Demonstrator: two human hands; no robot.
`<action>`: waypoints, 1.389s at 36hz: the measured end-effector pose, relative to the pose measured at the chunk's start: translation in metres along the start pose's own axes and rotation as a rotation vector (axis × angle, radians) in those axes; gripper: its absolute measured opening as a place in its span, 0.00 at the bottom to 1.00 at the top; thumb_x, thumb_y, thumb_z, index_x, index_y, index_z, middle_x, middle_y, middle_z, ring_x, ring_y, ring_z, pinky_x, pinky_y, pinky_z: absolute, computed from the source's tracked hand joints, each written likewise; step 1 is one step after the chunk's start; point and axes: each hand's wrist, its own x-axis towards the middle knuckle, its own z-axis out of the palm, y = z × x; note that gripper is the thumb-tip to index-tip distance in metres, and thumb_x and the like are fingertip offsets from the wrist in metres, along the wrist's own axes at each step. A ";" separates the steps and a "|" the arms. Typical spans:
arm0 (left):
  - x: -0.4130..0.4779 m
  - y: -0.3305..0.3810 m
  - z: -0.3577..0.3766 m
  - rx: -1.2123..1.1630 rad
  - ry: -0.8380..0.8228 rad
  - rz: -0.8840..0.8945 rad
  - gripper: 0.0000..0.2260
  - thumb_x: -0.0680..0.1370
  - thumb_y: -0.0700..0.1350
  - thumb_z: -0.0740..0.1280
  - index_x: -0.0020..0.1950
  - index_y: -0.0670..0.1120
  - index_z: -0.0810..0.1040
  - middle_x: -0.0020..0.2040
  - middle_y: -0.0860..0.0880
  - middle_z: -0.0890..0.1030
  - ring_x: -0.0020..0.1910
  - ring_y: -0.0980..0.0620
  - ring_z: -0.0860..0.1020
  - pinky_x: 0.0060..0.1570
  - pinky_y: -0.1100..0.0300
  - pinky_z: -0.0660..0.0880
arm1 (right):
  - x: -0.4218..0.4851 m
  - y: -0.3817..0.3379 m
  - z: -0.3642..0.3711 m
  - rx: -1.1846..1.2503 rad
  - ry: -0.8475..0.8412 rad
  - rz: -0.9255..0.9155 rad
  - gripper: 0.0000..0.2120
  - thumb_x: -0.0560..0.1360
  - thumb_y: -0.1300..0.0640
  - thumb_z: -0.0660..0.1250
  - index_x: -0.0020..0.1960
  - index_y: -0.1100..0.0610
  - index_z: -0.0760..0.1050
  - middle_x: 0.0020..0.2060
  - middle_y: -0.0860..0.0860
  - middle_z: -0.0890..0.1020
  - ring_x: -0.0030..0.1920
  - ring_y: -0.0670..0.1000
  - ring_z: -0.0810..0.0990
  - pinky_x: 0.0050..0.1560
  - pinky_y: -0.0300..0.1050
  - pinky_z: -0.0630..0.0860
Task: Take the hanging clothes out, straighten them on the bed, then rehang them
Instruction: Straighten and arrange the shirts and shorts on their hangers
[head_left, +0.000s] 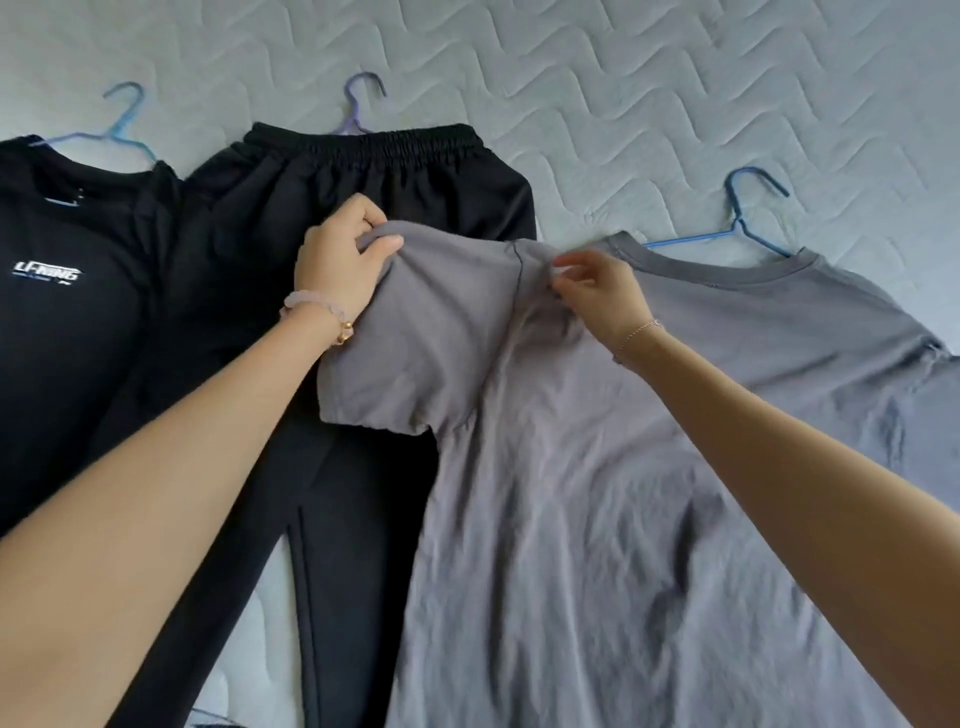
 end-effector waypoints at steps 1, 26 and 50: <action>0.004 -0.008 0.002 0.067 -0.034 -0.045 0.08 0.78 0.46 0.69 0.51 0.43 0.76 0.43 0.45 0.81 0.46 0.45 0.78 0.48 0.52 0.76 | 0.002 -0.005 0.006 -0.062 -0.026 -0.031 0.12 0.73 0.61 0.64 0.56 0.54 0.78 0.44 0.51 0.81 0.46 0.50 0.80 0.52 0.45 0.77; -0.021 -0.073 0.005 -0.425 -0.049 -0.420 0.24 0.77 0.41 0.70 0.71 0.44 0.66 0.59 0.48 0.74 0.56 0.52 0.74 0.53 0.67 0.72 | 0.062 -0.053 0.096 -0.876 -0.144 -0.415 0.12 0.77 0.55 0.63 0.58 0.55 0.77 0.54 0.56 0.75 0.56 0.60 0.74 0.48 0.49 0.67; -0.083 -0.100 0.029 -0.172 -0.016 -0.511 0.05 0.79 0.40 0.67 0.48 0.39 0.73 0.42 0.48 0.75 0.43 0.46 0.74 0.44 0.55 0.72 | 0.057 -0.040 0.110 -0.586 -0.119 -0.114 0.18 0.74 0.59 0.60 0.63 0.47 0.70 0.49 0.56 0.81 0.52 0.60 0.78 0.51 0.48 0.73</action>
